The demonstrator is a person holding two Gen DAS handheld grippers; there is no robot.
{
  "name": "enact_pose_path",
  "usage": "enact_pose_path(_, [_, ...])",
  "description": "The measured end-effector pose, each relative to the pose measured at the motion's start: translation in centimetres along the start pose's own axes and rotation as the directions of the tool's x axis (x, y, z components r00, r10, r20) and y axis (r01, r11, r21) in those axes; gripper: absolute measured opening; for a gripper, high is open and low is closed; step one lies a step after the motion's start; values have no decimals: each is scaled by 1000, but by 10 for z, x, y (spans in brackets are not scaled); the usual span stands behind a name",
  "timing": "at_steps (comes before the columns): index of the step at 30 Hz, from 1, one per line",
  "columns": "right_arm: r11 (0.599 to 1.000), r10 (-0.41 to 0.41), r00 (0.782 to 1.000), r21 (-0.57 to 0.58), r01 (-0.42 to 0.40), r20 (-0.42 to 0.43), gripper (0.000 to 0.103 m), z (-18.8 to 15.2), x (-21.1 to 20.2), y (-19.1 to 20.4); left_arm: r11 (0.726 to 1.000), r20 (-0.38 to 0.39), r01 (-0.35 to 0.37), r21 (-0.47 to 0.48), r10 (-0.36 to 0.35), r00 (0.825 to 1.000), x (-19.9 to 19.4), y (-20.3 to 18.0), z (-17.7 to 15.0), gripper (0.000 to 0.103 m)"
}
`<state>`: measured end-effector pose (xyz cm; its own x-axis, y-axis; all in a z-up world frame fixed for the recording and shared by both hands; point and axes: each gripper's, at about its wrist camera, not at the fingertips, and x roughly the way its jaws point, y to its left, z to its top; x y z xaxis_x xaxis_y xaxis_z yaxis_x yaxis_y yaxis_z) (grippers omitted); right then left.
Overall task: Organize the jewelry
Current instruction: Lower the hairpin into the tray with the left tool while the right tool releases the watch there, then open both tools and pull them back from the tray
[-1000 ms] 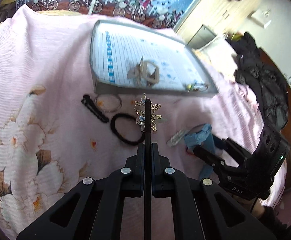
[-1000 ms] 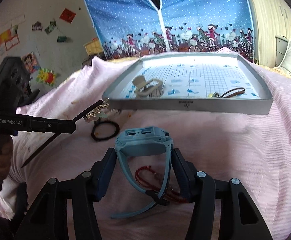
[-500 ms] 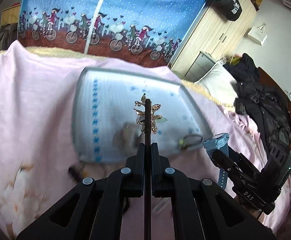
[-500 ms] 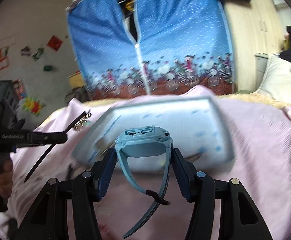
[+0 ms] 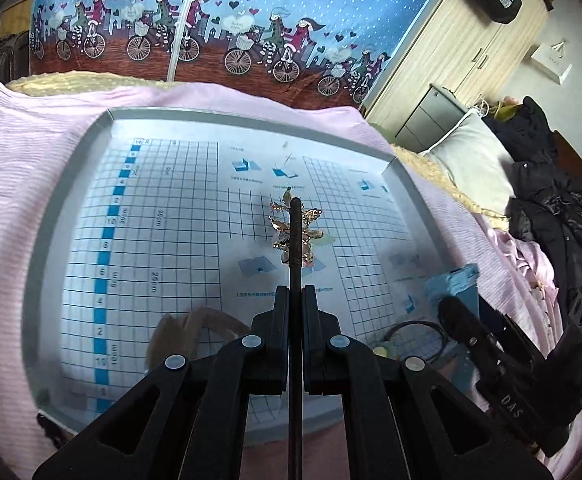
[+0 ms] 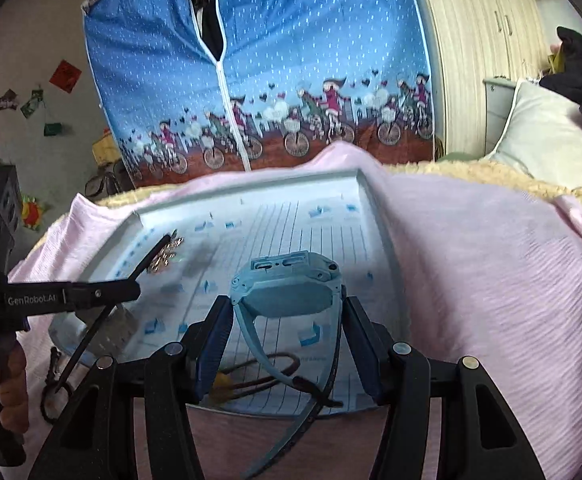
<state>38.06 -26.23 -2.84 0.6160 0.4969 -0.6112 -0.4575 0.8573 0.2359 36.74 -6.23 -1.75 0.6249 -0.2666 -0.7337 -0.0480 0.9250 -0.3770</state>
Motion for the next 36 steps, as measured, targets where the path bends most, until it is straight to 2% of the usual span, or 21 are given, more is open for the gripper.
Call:
enact_pose_path(7, [1000,-2,1000,-13,2,-19,54,-4,5,6,1000,-42,-5,9,6,999,13,-1,-2,3])
enact_pose_path(12, [1000,4,1000,-5,-4,11,54,0,0,5,1000,-44,-7,16,8,999,7,-3,-2,4])
enact_pose_path(13, [1000,2,1000,-4,-2,20,55,1,-2,5,1000,-48,-10,15,10,999,5,-2,-2,4])
enact_pose_path(15, [1000,-5,999,-6,5,40,64,3,-6,7,1000,-42,-9,16,10,999,-2,-1,-3,7])
enact_pose_path(17, [1000,-15,998,-16,16,67,69,4,-14,11,1000,-17,-10,16,10,1000,-13,-2,-6,23])
enact_pose_path(19, [999,-27,995,-31,30,98,75,6,-23,17,1000,34,-19,16,18,999,-28,-2,-10,53])
enact_pose_path(20, [999,-31,993,-36,35,113,80,6,-27,20,1000,69,-24,15,23,997,-38,-2,-12,59])
enact_pose_path(22, [998,-38,987,-44,45,154,84,6,-39,28,999,121,-36,17,34,992,-55,-1,-16,88])
enact_pose_path(24, [997,-46,980,-49,56,194,101,4,-52,36,999,196,-47,24,41,980,-74,-1,-21,96])
enact_pose_path(25, [997,-43,976,-54,55,212,103,3,-58,39,998,238,-48,30,39,970,-85,0,-24,99])
enact_pose_path(28, [995,-42,964,-79,65,264,103,-3,-79,53,996,335,-73,57,50,941,-114,1,-36,101])
enact_pose_path(36, [987,-38,939,-135,89,343,103,-23,-126,89,993,472,-106,58,66,879,-177,11,-80,101])
